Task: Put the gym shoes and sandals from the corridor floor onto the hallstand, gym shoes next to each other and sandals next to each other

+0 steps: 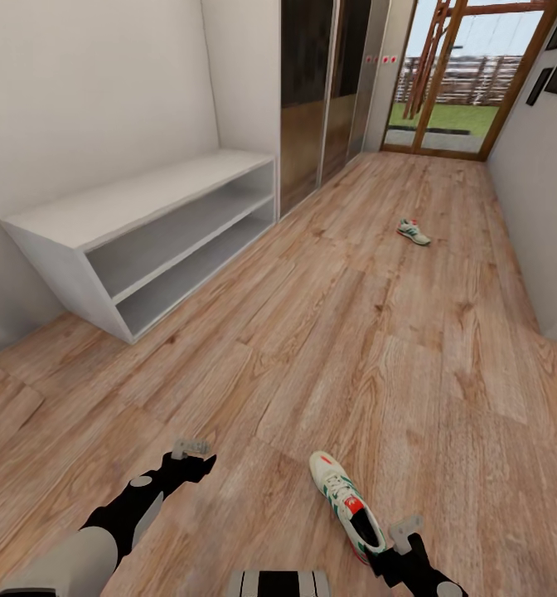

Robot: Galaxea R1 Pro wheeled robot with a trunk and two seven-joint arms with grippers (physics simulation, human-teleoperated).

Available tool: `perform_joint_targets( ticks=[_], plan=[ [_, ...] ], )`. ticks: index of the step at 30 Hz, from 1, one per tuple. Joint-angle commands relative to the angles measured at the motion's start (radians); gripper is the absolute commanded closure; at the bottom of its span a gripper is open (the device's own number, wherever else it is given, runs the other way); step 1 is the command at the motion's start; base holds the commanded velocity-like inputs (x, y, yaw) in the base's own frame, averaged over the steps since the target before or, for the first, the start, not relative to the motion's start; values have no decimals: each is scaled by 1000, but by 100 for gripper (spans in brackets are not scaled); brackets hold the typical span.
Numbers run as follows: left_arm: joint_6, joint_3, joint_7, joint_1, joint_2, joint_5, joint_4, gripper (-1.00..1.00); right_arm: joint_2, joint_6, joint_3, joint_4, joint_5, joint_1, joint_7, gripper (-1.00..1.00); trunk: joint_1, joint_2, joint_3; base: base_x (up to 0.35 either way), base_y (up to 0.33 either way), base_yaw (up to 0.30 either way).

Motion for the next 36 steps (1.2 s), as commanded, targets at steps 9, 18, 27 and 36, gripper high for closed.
perform_joint_targets(
  ticks=[9, 18, 27, 36],
  plan=[
    [-4, -1, -2, -1, 0, -5, 1, -100, 1, -4, -8, -2, 7, 0, 7, -100, 4, -2, -38, 0, 0, 0],
    [-5, -1, -2, -1, 0, -5, 0, -100, 1, -3, -8, -3, 7, 0, 7, -100, 5, -3, -61, 0, 0, 0],
    [-5, -1, -2, -2, 1, -5, -1, -100, 1, -5, -8, -4, 7, -1, 7, -100, 6, -3, -71, 0, 0, 0],
    [-5, -1, -2, -2, 1, -5, -1, -100, 1, -4, -9, -14, 7, 0, 7, -100, 10, -5, -113, 0, 0, 0]
  ],
)
